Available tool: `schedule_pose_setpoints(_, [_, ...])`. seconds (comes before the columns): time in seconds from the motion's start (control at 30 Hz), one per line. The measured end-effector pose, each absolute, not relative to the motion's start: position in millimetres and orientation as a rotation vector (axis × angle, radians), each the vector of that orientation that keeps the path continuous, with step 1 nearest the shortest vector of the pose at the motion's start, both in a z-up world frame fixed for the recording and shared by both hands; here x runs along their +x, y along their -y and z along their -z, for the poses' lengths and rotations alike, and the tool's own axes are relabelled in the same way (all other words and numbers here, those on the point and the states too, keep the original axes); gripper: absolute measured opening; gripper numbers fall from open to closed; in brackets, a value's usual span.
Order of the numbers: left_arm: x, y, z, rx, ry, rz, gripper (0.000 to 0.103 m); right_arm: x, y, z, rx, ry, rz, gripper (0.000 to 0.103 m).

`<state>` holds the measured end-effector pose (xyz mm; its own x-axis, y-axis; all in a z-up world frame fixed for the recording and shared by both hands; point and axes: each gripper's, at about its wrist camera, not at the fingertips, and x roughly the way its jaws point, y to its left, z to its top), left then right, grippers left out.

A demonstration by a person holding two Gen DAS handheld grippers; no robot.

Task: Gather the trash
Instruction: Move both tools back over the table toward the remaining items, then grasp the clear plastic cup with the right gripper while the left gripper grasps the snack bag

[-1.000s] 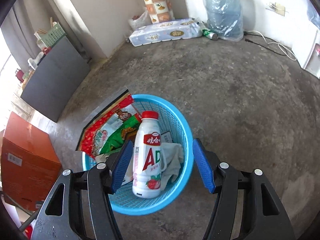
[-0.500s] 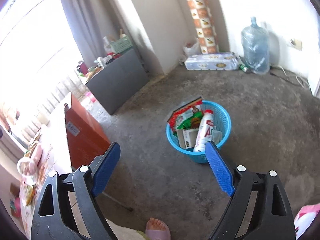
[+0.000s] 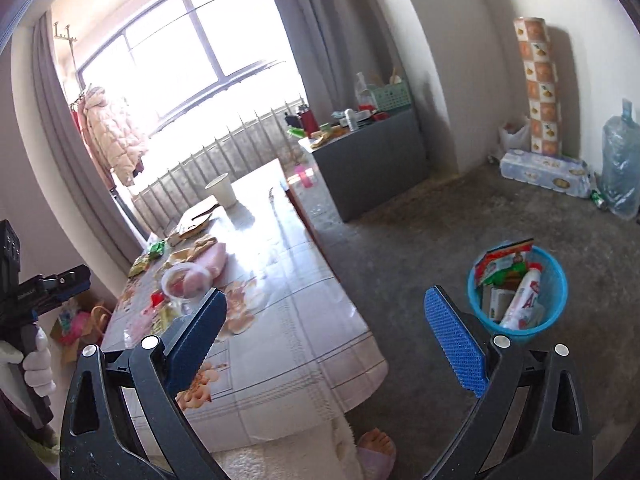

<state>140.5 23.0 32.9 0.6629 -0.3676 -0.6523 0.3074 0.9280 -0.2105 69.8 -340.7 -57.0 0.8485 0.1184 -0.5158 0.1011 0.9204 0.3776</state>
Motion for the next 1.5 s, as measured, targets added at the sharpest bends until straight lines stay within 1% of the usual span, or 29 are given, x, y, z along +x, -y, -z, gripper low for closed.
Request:
schedule_pose_setpoints(0.13, [141, -59, -10, -0.138, -0.790, 0.324, 0.066, 92, 316, 63, 0.442, -0.635, -0.128, 0.095])
schedule_pose_setpoints(0.2, [147, -65, 5, -0.155, -0.830, 0.319, 0.066, 101, 301, 66, 0.475, -0.671, -0.173, 0.095])
schedule_pose_setpoints(0.4, [161, -63, 41, -0.197, -0.898, 0.315, 0.066, 124, 264, 69, 0.501, -0.740, -0.276, 0.094])
schedule_pose_setpoints(0.5, [167, -60, 52, -0.198, -0.908, 0.306, 0.066, 149, 254, 65, 0.556, -0.776, -0.345, 0.092])
schedule_pose_setpoints(0.6, [167, -59, 57, -0.181, -0.897, 0.299, 0.066, 188, 246, 63, 0.639, -0.817, -0.393, 0.085])
schedule_pose_setpoints(0.63, [168, -60, 59, -0.178, -0.895, 0.293, 0.066, 203, 243, 63, 0.653, -0.833, -0.390, 0.080])
schedule_pose_setpoints(0.77, [169, -61, 66, -0.176, -0.900, 0.279, 0.066, 264, 220, 68, 0.652, -0.931, -0.367, 0.075])
schedule_pose_setpoints(0.83, [170, -61, 69, -0.182, -0.909, 0.283, 0.066, 291, 201, 74, 0.601, -0.987, -0.354, 0.073])
schedule_pose_setpoints(0.9, [170, -61, 71, -0.184, -0.911, 0.286, 0.066, 309, 183, 83, 0.525, -1.050, -0.327, 0.064])
schedule_pose_setpoints(0.93, [170, -61, 71, -0.184, -0.908, 0.287, 0.066, 314, 177, 89, 0.499, -1.085, -0.312, 0.058])
schedule_pose_setpoints(0.97, [170, -61, 71, -0.184, -0.905, 0.289, 0.066, 317, 173, 95, 0.484, -1.119, -0.302, 0.053])
schedule_pose_setpoints(1.03, [170, -64, 71, -0.186, -0.895, 0.288, 0.066, 313, 171, 104, 0.474, -1.159, -0.299, 0.047])
schedule_pose_setpoints(1.17, [173, -70, 72, -0.206, -0.896, 0.290, 0.066, 287, 179, 99, 0.450, -1.155, -0.309, 0.038])
schedule_pose_setpoints(1.4, [179, -70, 75, -0.209, -0.899, 0.304, 0.066, 242, 187, 89, 0.375, -1.127, -0.322, 0.035])
schedule_pose_setpoints(1.5, [180, -67, 77, -0.210, -0.909, 0.312, 0.066, 234, 187, 93, 0.361, -1.126, -0.324, 0.027])
